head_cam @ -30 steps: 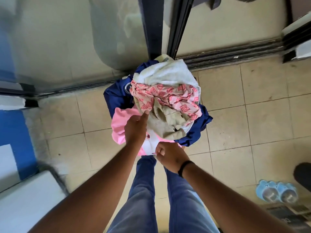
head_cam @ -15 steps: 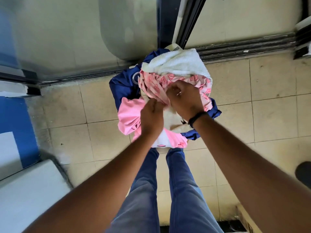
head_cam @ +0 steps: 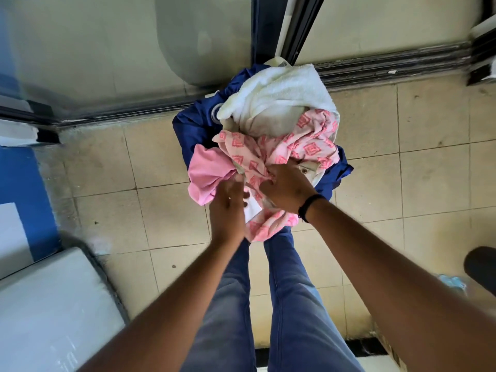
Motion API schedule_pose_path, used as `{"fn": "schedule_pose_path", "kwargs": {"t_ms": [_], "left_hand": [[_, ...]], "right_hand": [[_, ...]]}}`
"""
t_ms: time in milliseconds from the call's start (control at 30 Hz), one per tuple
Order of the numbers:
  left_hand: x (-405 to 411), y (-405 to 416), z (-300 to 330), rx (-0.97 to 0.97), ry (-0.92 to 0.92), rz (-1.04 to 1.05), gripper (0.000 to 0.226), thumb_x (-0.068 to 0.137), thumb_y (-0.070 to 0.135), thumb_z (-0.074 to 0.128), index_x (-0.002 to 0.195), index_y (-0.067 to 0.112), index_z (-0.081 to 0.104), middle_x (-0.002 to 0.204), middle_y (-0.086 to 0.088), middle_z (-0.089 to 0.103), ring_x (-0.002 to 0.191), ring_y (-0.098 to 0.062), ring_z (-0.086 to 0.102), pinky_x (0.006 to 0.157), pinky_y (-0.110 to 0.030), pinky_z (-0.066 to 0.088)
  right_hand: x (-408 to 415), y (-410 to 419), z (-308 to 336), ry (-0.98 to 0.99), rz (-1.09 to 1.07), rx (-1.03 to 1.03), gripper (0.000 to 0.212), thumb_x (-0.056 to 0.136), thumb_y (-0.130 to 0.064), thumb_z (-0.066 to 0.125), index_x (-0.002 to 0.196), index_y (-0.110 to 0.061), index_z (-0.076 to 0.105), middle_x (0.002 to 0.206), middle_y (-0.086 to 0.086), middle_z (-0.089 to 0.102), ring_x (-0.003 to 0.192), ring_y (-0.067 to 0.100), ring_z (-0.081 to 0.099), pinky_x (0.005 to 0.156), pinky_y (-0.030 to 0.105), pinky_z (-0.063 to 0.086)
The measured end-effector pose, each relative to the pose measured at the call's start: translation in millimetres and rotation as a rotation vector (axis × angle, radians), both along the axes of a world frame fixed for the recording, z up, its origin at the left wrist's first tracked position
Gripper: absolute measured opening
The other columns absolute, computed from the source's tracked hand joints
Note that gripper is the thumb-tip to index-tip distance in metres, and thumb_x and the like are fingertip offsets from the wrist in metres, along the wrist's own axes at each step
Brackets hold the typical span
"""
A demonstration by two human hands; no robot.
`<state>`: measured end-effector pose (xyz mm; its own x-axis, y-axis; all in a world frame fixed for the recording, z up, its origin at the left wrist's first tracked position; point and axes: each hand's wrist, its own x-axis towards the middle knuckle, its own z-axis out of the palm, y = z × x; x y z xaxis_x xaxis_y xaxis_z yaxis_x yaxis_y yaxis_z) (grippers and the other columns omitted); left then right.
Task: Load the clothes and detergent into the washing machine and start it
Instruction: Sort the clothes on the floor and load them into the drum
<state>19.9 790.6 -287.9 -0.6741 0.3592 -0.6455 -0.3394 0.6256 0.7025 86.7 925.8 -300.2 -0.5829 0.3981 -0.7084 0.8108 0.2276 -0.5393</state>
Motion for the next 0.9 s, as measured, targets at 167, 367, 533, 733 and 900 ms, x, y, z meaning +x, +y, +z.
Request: {"fn": "schedule_pose_path", "kwargs": {"t_ms": [167,367,533,733,900], "left_hand": [[-56,33,-28,-0.113,-0.272,0.066,0.021,0.094,0.037,0.065,0.096,0.016,0.069,0.074,0.004,0.073,0.061,-0.011,0.07,0.053,-0.021,0.053],[-57,57,-12,-0.128,0.159,0.108,0.015,0.093,0.009,0.057,0.079,0.009,0.051,0.063,0.005,0.048,0.047,0.002,0.042,0.048,-0.015,0.032],[-17,45,42,0.187,0.261,-0.137,0.015,0.101,0.023,0.055,0.097,0.009,0.054,0.079,-0.005,0.061,0.07,-0.01,0.057,0.066,-0.031,0.048],[1,18,134,0.34,0.308,-0.435,0.026,0.103,0.029,0.049,0.086,0.01,0.055,0.063,-0.012,0.048,0.059,-0.026,0.043,0.055,-0.04,0.04],[-29,-1,228,0.424,0.343,-0.477,0.039,0.099,0.022,0.054,0.071,-0.004,0.048,0.054,-0.001,0.04,0.052,-0.01,0.032,0.05,-0.024,0.026]], "right_hand": [[15,-30,32,0.227,0.032,-0.275,0.022,0.084,-0.009,0.056,0.066,-0.017,0.046,0.061,-0.009,0.04,0.053,0.004,0.038,0.055,0.024,0.032],[19,-22,46,0.002,0.373,-0.25,0.022,0.091,-0.029,0.058,0.076,-0.013,0.055,0.075,0.002,0.058,0.071,0.021,0.056,0.069,0.036,0.049],[15,10,52,0.083,-0.123,0.276,0.031,0.089,-0.026,0.061,0.119,-0.024,0.058,0.106,0.005,0.065,0.095,0.026,0.063,0.077,0.039,0.054],[18,27,77,0.296,0.097,0.264,0.086,0.089,-0.01,0.064,0.154,-0.044,0.019,0.119,0.015,0.049,0.107,0.033,0.056,0.088,0.049,0.053],[19,20,135,0.301,0.052,0.293,0.031,0.09,-0.013,0.057,0.118,-0.014,0.07,0.113,0.016,0.059,0.107,0.037,0.058,0.095,0.051,0.049]]}}
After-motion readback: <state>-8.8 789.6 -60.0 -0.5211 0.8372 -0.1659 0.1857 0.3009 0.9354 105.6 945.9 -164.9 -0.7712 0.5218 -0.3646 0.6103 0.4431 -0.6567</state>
